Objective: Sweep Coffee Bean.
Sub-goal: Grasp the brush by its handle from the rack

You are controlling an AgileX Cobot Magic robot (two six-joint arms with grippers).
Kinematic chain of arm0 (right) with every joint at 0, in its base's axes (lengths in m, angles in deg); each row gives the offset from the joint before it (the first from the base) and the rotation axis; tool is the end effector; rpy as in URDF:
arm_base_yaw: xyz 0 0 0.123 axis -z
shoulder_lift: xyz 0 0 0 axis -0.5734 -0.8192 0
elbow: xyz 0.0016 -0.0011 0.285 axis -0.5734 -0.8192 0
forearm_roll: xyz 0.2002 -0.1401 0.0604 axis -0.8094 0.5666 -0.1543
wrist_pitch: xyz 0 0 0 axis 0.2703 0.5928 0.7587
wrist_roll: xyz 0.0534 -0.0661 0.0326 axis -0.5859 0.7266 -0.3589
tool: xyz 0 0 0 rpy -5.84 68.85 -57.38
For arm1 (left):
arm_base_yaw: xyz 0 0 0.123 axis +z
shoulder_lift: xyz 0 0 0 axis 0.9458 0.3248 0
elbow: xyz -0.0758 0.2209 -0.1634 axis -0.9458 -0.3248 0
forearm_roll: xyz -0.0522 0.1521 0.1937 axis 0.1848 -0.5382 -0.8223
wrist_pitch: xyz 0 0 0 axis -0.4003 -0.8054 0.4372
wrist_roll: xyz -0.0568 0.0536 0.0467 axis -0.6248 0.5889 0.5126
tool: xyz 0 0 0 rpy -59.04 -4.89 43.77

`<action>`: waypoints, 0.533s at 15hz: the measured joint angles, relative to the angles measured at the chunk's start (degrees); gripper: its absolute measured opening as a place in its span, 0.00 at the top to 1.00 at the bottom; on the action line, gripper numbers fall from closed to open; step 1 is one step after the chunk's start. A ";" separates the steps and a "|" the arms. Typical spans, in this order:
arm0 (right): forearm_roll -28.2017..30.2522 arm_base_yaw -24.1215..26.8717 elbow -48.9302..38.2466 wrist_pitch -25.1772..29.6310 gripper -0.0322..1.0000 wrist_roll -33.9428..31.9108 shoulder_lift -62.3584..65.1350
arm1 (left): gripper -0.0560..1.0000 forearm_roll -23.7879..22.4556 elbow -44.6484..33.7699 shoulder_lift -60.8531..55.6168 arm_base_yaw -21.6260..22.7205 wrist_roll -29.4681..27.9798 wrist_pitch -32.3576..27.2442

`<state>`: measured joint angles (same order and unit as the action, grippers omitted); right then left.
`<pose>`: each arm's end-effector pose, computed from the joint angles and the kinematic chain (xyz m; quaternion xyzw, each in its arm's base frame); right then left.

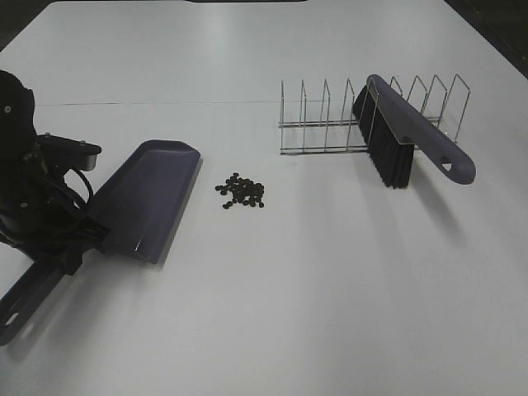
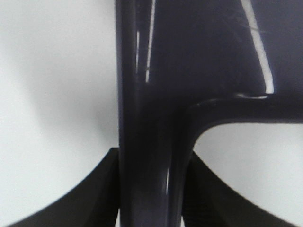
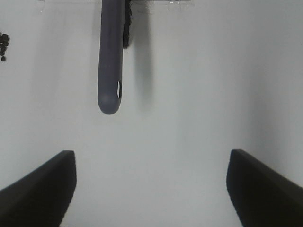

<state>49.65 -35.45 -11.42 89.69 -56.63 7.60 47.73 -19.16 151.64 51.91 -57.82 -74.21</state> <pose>0.2506 0.0028 0.3673 -0.0033 0.9761 0.0052 0.2173 0.3025 -0.1020 0.1213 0.1461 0.9891 0.0127 0.0118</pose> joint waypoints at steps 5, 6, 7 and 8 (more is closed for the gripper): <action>-0.74 0.00 10.08 -0.06 0.24 1.95 -13.87 | 0.63 0.06 0.00 0.00 0.00 0.00 -0.06; -0.92 0.00 12.32 -0.06 0.24 2.46 -16.90 | 0.63 0.11 0.00 0.00 0.00 0.00 -0.06; -1.89 0.00 14.84 -0.06 0.24 2.75 -19.54 | 0.63 0.11 0.00 0.00 0.00 0.00 -0.06; -4.07 0.00 18.39 -0.06 0.24 3.04 -23.55 | 0.63 0.11 0.00 0.00 0.00 0.00 -0.23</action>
<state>45.58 -35.45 6.97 89.63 -53.59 -15.95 47.84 -19.16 151.64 51.91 -57.82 -74.44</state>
